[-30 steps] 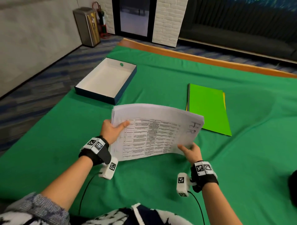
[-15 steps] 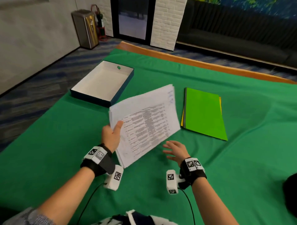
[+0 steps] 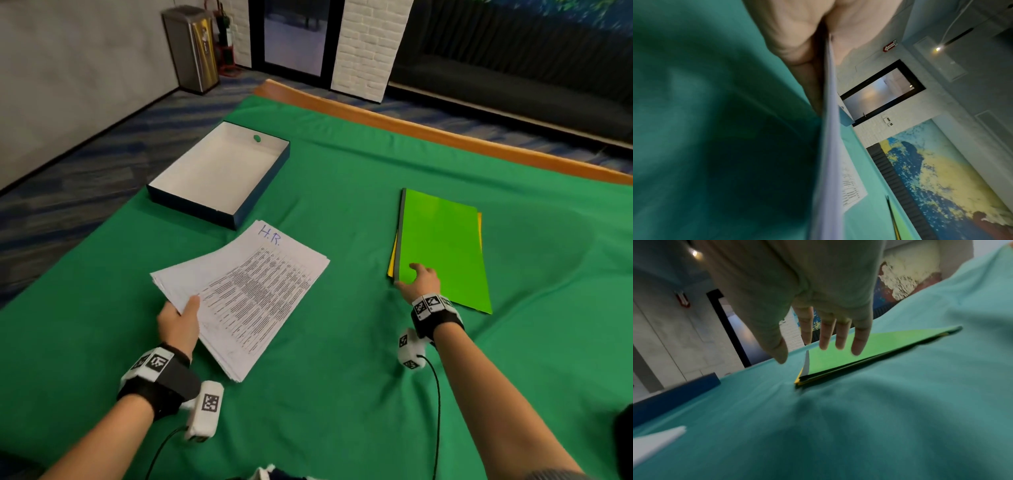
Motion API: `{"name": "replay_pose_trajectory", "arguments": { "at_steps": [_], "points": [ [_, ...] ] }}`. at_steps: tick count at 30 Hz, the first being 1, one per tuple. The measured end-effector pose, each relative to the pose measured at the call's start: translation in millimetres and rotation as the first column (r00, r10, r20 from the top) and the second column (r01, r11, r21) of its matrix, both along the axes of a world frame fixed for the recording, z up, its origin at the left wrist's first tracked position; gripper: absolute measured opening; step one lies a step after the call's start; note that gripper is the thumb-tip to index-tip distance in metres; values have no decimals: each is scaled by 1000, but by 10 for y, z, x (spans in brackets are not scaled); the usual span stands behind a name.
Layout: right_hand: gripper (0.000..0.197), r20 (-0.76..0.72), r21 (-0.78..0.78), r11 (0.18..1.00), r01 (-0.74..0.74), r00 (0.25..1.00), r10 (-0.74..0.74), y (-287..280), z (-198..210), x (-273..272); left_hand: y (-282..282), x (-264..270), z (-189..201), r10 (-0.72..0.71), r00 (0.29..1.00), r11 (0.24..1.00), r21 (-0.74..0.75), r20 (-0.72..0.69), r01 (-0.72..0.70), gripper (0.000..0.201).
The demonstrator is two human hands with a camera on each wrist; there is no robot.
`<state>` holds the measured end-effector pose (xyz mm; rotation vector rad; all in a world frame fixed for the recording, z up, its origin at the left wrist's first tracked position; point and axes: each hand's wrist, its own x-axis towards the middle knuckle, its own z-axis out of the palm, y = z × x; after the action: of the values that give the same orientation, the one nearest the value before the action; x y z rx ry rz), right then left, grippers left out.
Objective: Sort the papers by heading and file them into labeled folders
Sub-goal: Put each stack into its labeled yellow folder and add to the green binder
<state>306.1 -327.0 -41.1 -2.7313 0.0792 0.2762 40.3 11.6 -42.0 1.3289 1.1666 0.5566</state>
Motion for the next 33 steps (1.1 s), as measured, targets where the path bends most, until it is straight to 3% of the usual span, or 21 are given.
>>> {"name": "replay_pose_trajectory", "arguments": {
  "at_steps": [5, 7, 9, 11, 14, 18, 22, 25, 29, 31, 33],
  "points": [
    [79, -157, -147, 980, -136, 981, 112, 50, -125, 163, 87, -87, -115, 16, 987, 999, 54, -160, -7, 36],
    [68, -182, -175, 971, -163, 975, 131, 75, -199, 170, 200, -111, -168, 10, 981, 996, 87, -193, 7, 54],
    [47, -104, -206, 964, -167, 984, 148, 68, -257, 169, 303, -139, -188, 0, 980, 994, 105, -199, 21, 80],
    [35, -35, -234, 955, -183, 983, 180, 46, -249, 147, 385, -154, -170, -35, 965, 990, 126, -262, 70, 92],
    [32, -40, -319, 914, -250, 967, 251, 72, -166, 113, 497, -158, -122, -71, 916, 973, 176, -395, 151, 76],
    [30, -64, -456, 834, -310, 946, 316, 164, -38, 85, 609, -172, -75, -99, 908, 967, 175, -406, 184, 38],
    [27, -9, -522, 809, -269, 951, 310, 266, 184, 12, 698, -226, -17, -210, 905, 969, 46, -371, 244, 38],
    [21, 157, -455, 865, -212, 937, 313, 339, 373, -182, 641, -281, 51, -340, 852, 933, -29, -398, 359, 38],
    [13, 464, -236, 951, -199, 837, 290, 390, 393, -640, 529, -365, 34, -463, 710, 853, -48, -530, 520, 12],
    [19, 446, -186, 957, -223, 849, 285, 422, 374, -901, 504, -358, 8, -471, 649, 814, -10, -598, 581, 10],
    [28, 351, -197, 949, -247, 886, 303, 469, 358, -1181, 472, -329, -15, -461, 661, 803, 39, -592, 594, 19]
  ]
}}
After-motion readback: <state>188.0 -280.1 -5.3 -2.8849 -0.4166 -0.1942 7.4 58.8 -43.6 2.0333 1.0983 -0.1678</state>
